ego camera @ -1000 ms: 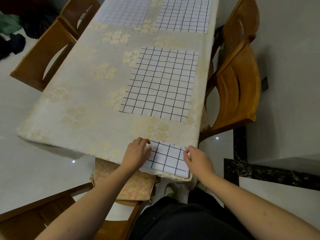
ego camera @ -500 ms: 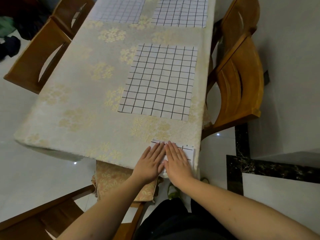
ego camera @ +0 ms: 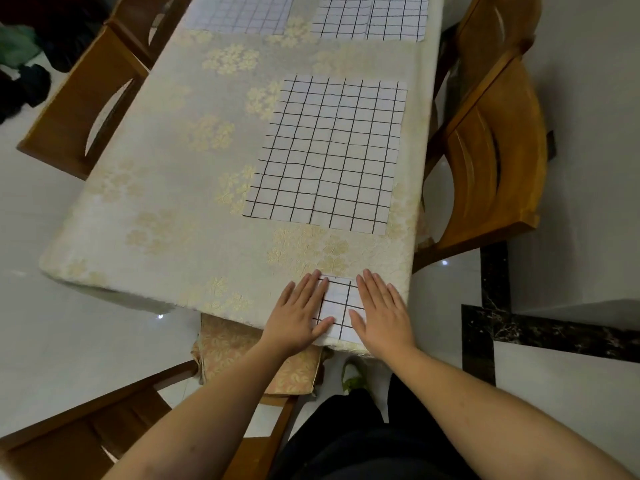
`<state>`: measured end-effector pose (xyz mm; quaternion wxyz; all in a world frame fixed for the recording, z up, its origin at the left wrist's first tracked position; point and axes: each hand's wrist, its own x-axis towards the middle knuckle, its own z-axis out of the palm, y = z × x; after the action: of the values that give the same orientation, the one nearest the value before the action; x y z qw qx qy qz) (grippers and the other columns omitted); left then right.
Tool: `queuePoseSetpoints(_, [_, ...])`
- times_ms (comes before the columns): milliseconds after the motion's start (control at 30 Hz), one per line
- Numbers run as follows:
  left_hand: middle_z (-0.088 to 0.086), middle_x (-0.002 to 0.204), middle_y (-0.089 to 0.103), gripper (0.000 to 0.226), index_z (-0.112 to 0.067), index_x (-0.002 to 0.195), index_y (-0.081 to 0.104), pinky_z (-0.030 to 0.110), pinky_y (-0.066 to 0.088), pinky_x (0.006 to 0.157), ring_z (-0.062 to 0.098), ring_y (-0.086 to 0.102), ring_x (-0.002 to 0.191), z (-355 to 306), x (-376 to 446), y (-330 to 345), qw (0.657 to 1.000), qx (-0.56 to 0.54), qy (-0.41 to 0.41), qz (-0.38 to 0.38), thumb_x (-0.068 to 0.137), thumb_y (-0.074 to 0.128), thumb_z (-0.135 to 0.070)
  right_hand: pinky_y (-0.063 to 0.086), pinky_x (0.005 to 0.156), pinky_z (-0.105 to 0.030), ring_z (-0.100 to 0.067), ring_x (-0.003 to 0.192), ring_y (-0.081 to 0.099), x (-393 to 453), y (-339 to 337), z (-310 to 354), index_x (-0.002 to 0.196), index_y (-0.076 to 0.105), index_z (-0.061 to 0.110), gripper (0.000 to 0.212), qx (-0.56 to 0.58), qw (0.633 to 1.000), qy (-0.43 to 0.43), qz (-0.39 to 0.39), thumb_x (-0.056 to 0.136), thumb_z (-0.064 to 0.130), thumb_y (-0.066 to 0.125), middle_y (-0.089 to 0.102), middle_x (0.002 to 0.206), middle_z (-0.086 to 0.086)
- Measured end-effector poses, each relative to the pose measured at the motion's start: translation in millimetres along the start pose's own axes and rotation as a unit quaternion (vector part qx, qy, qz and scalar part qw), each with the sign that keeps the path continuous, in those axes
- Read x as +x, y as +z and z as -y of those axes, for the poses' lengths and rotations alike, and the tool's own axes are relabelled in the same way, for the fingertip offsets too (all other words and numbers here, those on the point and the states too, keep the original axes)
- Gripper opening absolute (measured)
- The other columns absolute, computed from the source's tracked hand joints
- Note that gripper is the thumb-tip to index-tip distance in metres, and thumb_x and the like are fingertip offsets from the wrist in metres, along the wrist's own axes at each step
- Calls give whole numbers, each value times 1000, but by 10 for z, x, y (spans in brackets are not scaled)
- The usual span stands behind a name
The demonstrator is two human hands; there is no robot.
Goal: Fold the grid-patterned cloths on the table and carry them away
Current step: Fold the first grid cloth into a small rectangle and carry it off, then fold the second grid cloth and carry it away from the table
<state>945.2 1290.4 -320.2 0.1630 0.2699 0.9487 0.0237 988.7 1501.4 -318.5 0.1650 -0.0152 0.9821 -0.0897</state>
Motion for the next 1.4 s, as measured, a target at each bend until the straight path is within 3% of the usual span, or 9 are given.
queuePoseSetpoints(167, [-2,162,-12,78,-23,155,-5,37,-6,119,15,-10,149,-2,13,-24,1000,-2,-2,11,94,15,-68,8,117,-39,-19,148,11,27,-30,-20,153,14,13,71,-5,1000,-3,15,96,55,23,11,161,-5])
queuePoseSetpoints(300, [-1,160,-18,81,-22,154,-11,39,-7,119,16,-14,148,-60,46,-123,999,-8,-13,41,92,14,-68,-13,116,-32,-15,147,-12,49,-147,-68,152,-9,21,70,-1,999,-29,34,99,55,21,-18,159,3])
queuePoseSetpoints(533, [8,162,10,67,-21,154,14,44,18,119,27,12,148,-255,-29,-480,993,-70,-92,25,97,38,-49,7,118,-37,-20,146,14,-113,-755,-3,151,25,24,55,42,998,-16,48,100,43,34,17,160,-1])
queuePoseSetpoints(700, [2,142,49,50,-23,144,38,38,42,99,22,52,122,-518,-296,-714,995,-70,-74,18,99,34,-45,25,112,-39,-21,138,30,-382,-1037,47,152,17,27,59,19,999,-25,40,99,45,34,28,155,1])
queuePoseSetpoints(867, [-1,134,53,46,-24,138,44,37,41,97,21,52,120,-670,-670,-954,997,-32,-50,-44,98,33,-46,32,104,-38,-22,128,41,-752,-1228,-12,152,22,23,62,-79,997,-25,0,97,52,31,41,146,-1])
queuePoseSetpoints(967, [1,133,55,46,-22,135,48,38,40,99,22,52,121,-727,-823,-988,995,-27,-49,-78,97,35,-45,39,100,-41,-26,120,52,-918,-1250,-7,142,45,19,62,-98,993,-42,-45,93,55,30,53,137,-4])
queuePoseSetpoints(1100, [8,135,57,51,-20,131,55,43,43,101,29,54,123,-831,-980,-952,994,-29,-78,-71,92,37,-48,46,97,-45,-28,117,57,-1052,-1183,-1,125,63,17,57,-112,990,-73,-56,82,54,62,63,125,-7])
queuePoseSetpoints(1167, [8,126,63,52,-21,123,61,43,50,91,29,61,114,-903,-1074,-932,993,-12,-100,-62,86,38,-49,49,93,-45,-29,113,60,-1117,-1164,2,120,66,17,57,-117,988,-85,-57,76,54,69,65,120,-8])
queuePoseSetpoints(1400, [2,118,65,49,-24,119,59,42,53,86,23,63,107,-1286,-1484,-867,985,-14,-156,-77,83,41,-52,47,91,-44,-28,108,60,-1456,-1146,-40,126,61,16,55,-69,989,-123,-37,83,50,50,65,118,-7])
